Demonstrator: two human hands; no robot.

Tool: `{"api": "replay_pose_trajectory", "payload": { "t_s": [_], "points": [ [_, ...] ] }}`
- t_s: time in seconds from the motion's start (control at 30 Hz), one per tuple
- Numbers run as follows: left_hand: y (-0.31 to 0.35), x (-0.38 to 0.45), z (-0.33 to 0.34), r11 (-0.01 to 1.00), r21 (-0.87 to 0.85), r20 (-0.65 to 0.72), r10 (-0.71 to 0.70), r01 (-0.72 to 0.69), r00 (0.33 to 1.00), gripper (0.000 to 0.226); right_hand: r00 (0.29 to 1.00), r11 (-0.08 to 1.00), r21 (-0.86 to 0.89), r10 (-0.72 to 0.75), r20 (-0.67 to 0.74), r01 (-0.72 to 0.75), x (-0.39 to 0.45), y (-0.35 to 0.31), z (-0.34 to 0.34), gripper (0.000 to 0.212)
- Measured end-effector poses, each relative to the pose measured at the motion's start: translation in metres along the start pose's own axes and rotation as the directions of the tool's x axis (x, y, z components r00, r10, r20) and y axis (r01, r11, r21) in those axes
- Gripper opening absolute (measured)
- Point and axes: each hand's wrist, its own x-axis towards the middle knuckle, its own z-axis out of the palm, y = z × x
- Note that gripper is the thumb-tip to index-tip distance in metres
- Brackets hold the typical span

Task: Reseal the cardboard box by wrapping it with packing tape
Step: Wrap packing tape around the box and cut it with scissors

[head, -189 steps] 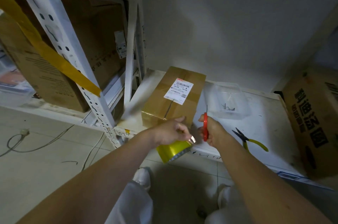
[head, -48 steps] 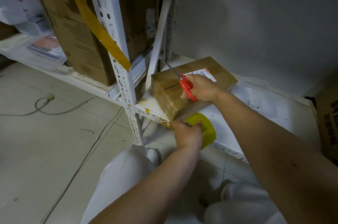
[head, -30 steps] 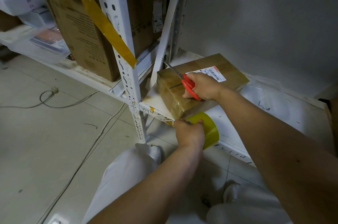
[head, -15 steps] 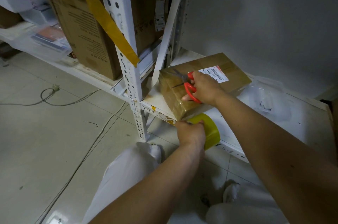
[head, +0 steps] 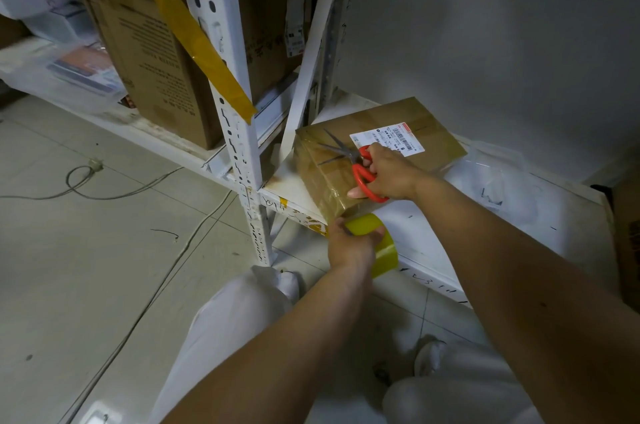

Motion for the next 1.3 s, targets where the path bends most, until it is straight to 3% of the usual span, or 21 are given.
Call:
{"api": "replay_pose_trajectory", "payload": {
  "t_s": [0.37, 0.47, 0.73, 0.87, 1.03, 1.3],
  "points": [
    [0.014, 0.012, 0.004, 0.996, 0.039, -0.071, -0.079, 0.082, 0.994, 0.075, 0.999, 0.999, -0.004, 0.044, 0.007, -0.044, 0.005, -0.002, 0.001, 0.090],
    [0.012, 0.014, 0.001, 0.994, 0.098, -0.096, -0.034, 0.044, 0.995, 0.065, 0.999, 0.999, -0.009, 0.047, -0.001, -0.047, 0.004, -0.002, 0.003, 0.089],
    [0.026, 0.011, -0.012, 0.998, 0.047, -0.118, -0.026, 0.032, 0.993, 0.030, 0.997, 0.997, -0.036, 0.062, -0.036, -0.063, 0.007, -0.013, 0.011, 0.083],
    [0.043, 0.016, -0.027, 0.995, 0.091, -0.172, 0.065, -0.050, 0.983, 0.021, 0.992, 0.992, -0.026, 0.120, -0.038, -0.121, 0.014, -0.031, 0.018, 0.086],
    [0.058, 0.017, -0.037, 0.991, 0.109, -0.186, 0.101, -0.082, 0.977, 0.035, 0.974, 0.975, 0.029, 0.221, -0.048, -0.220, 0.023, -0.049, 0.023, 0.090],
    [0.061, 0.017, -0.048, 0.976, 0.167, -0.200, 0.170, -0.138, 0.965, 0.025, 0.951, 0.949, 0.127, 0.300, -0.076, -0.289, 0.030, -0.063, 0.031, 0.081]
  ]
}}
